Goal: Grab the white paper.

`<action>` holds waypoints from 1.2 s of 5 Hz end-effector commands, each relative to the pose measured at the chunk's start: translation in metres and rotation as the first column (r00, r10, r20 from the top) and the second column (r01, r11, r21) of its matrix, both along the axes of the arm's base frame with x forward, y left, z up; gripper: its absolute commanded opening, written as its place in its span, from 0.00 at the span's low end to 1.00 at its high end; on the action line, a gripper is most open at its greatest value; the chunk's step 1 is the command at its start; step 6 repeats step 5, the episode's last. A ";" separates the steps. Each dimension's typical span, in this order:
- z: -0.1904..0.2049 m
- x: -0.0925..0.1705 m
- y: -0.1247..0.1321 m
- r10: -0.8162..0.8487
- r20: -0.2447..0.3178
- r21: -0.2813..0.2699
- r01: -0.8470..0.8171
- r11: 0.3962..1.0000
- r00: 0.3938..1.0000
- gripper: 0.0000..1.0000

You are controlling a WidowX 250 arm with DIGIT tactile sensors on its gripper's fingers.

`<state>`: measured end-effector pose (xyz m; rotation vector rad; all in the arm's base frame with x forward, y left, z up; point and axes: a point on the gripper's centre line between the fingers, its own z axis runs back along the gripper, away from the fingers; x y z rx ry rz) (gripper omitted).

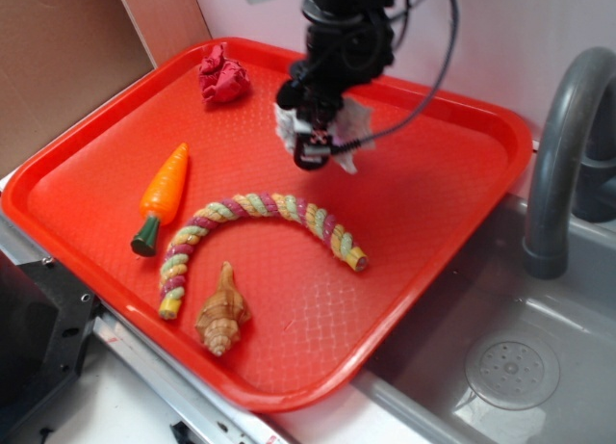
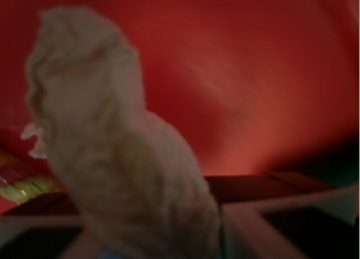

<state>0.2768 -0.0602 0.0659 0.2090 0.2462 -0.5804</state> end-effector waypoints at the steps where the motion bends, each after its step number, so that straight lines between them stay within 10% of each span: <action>1: 0.075 -0.030 0.015 0.268 0.226 0.048 -0.286 0.957 0.936 0.00; 4: 0.150 -0.066 0.032 0.439 0.294 -0.164 -0.408 0.898 0.849 0.00; 6: 0.144 -0.062 0.032 0.491 0.286 -0.205 -0.448 0.870 0.823 0.00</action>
